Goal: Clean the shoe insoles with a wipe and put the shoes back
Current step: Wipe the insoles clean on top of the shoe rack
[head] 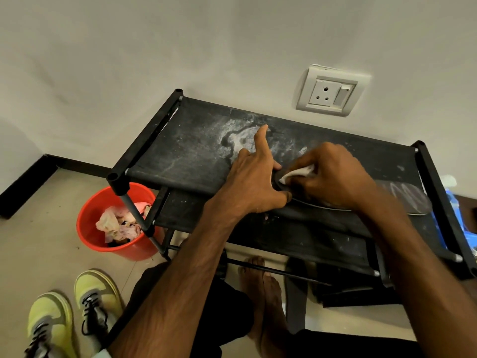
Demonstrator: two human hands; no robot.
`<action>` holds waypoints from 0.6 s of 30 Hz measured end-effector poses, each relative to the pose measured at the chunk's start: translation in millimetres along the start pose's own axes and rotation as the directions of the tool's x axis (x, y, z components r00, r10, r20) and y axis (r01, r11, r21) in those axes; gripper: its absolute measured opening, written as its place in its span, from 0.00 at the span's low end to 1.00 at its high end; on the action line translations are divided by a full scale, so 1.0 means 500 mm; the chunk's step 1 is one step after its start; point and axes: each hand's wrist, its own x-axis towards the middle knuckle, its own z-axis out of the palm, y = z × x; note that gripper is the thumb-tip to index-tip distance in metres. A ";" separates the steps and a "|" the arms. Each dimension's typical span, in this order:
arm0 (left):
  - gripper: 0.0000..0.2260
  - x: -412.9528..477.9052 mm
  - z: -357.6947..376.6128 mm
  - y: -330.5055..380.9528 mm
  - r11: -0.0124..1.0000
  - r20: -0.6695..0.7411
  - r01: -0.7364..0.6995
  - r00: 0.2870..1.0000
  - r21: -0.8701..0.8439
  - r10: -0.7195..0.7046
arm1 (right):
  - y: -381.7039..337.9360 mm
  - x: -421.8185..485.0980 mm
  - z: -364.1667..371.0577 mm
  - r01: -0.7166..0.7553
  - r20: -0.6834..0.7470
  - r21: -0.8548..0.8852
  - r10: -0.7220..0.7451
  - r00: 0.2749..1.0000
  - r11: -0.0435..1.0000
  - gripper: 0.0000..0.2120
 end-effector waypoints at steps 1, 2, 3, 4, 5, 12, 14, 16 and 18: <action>0.60 0.000 0.000 0.000 1.000 -0.001 -0.002 1.000 0.006 0.002 | 0.005 -0.002 -0.004 -0.027 -0.023 -0.012 0.026 0.999 1.000 0.08; 0.60 0.000 -0.001 0.000 1.000 -0.003 -0.002 1.000 0.011 0.002 | 0.009 -0.003 -0.007 -0.052 -0.050 -0.030 0.051 0.997 0.998 0.07; 0.60 0.000 0.000 0.000 1.000 -0.004 -0.002 1.000 0.015 0.002 | 0.009 -0.003 -0.008 -0.068 -0.065 -0.045 0.065 0.996 0.997 0.08; 0.60 0.000 0.000 -0.001 1.000 -0.004 -0.002 1.000 0.019 0.002 | 0.007 -0.003 -0.008 -0.068 -0.060 -0.058 0.065 0.996 0.996 0.09; 0.60 0.000 0.000 -0.001 1.000 -0.005 -0.001 1.000 0.022 0.001 | 0.004 -0.004 -0.006 -0.053 -0.042 -0.071 0.050 0.998 0.996 0.09; 0.53 -0.001 0.002 -0.005 0.999 0.021 -0.028 0.999 0.035 0.028 | -0.004 -0.023 -0.016 0.065 0.069 -0.124 -0.057 0.996 0.990 0.10; 0.46 0.001 -0.005 -0.011 0.999 0.056 -0.034 0.998 0.028 0.033 | -0.003 -0.025 -0.016 0.056 0.063 -0.107 -0.050 0.997 0.993 0.10; 0.38 0.003 -0.012 -0.020 1.000 0.078 -0.017 0.997 -0.022 0.019 | -0.003 -0.026 -0.014 0.041 0.047 -0.094 -0.037 0.998 0.995 0.10; 0.29 0.007 -0.014 -0.027 0.998 0.035 -0.007 0.999 -0.060 0.009 | -0.003 -0.025 -0.008 0.038 0.029 -0.083 -0.035 0.999 0.996 0.10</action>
